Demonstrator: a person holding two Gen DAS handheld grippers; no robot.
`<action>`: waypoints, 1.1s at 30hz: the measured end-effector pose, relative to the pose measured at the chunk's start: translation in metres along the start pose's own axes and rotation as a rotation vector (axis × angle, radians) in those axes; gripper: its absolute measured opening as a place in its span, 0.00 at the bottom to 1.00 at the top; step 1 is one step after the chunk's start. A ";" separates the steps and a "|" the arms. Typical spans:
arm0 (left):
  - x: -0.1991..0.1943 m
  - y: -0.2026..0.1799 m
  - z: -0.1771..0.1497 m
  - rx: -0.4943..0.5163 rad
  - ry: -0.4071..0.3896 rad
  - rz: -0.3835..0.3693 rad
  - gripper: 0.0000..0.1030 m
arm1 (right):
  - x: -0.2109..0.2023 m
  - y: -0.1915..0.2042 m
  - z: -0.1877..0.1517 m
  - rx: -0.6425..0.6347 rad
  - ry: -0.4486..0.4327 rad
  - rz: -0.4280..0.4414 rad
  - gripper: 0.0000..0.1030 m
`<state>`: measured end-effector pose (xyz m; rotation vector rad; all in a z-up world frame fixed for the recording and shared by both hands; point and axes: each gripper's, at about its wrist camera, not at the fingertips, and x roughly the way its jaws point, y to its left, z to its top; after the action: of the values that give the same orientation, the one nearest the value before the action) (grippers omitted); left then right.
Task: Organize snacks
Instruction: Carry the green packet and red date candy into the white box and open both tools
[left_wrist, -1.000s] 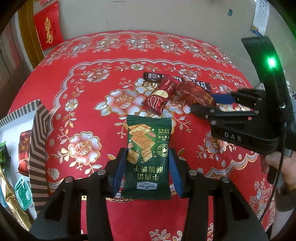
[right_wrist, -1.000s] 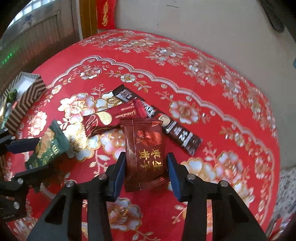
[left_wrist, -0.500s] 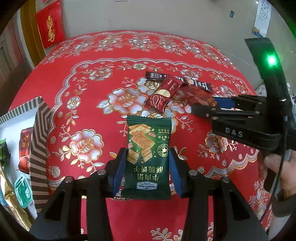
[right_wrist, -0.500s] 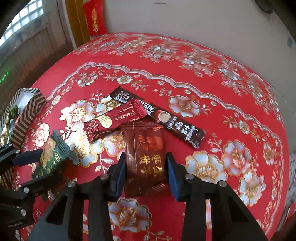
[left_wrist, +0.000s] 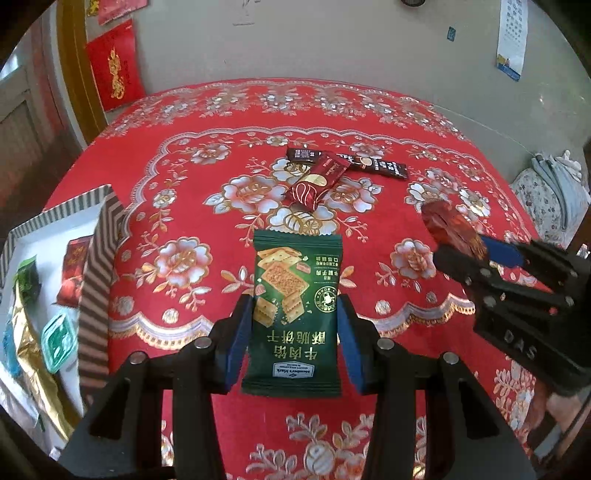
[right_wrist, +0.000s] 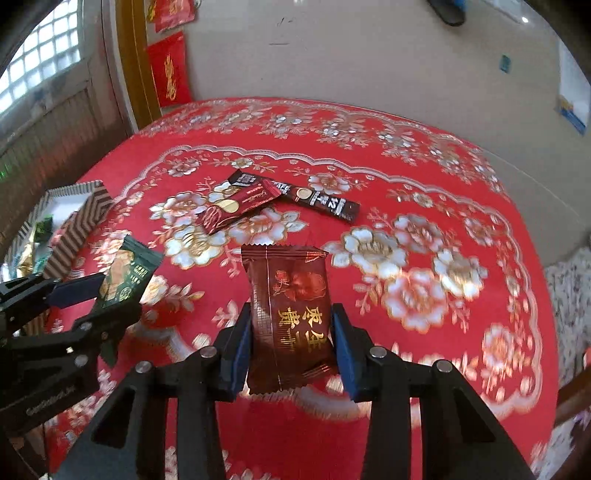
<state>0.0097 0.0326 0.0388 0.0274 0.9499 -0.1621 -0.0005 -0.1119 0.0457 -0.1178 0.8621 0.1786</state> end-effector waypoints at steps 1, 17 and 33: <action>-0.002 0.000 -0.002 0.002 -0.006 0.003 0.45 | -0.004 0.001 -0.005 0.008 -0.005 0.003 0.39; -0.041 -0.001 -0.037 0.013 -0.072 0.006 0.45 | -0.018 0.042 -0.043 0.010 0.008 0.066 0.39; -0.083 0.077 -0.051 -0.073 -0.123 0.076 0.45 | -0.024 0.125 -0.021 -0.117 -0.009 0.146 0.39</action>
<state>-0.0670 0.1235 0.0729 -0.0133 0.8299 -0.0584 -0.0570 0.0043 0.0470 -0.1636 0.8520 0.3661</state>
